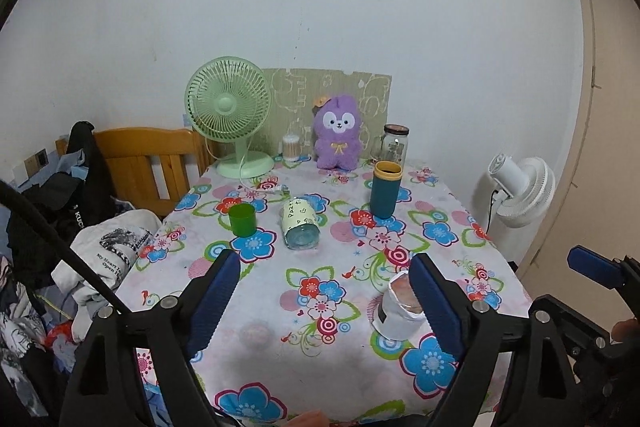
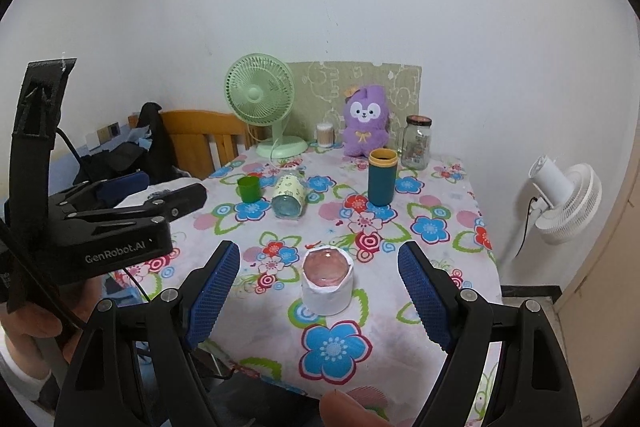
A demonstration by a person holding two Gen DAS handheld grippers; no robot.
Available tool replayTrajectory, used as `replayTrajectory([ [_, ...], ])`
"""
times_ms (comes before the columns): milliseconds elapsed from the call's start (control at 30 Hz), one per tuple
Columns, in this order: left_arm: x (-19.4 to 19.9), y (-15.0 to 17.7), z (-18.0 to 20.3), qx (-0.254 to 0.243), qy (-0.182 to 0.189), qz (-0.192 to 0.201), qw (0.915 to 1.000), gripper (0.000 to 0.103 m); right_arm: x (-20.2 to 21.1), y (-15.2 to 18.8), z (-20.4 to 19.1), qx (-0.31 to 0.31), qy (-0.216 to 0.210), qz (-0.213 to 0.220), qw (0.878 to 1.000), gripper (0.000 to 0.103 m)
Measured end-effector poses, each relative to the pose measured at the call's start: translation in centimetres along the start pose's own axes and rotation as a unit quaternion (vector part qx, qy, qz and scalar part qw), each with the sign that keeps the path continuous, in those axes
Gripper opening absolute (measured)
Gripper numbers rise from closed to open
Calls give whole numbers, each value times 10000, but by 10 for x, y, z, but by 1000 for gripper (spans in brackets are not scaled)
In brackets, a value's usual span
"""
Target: Flip cup upside down
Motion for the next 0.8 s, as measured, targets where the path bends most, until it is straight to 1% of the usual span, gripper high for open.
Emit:
replayTrajectory([
  [133,4,5,4,5,8,-4,10000,93,7,3,-5,16,37,72,10000,84],
  [333,13,8,4,-22,-181,184,9997,97,9,8,-7,-12,48,53,10000,84],
  [600,22,11,1,68,-274,309,9991,99,20,10,-9,-24,235,206,9995,84],
  [667,23,12,0,63,-300,337,9990,99,24,11,-11,11,290,249,9993,85],
  [700,23,11,1,44,-316,348,9989,99,25,11,-11,17,303,268,9992,88],
  [800,25,11,2,13,-357,369,9987,99,26,12,-12,28,328,284,9991,89],
])
Point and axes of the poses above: each gripper's, at about its wrist camera, not at the fingertips, and x roughly against the way its jaws point, z to its right, y to its underside, the point moved 10 cm from there along -x, roughly the way its jaws point, and after that the axes turned 11 degrees about -z, right-handed, at the moved point
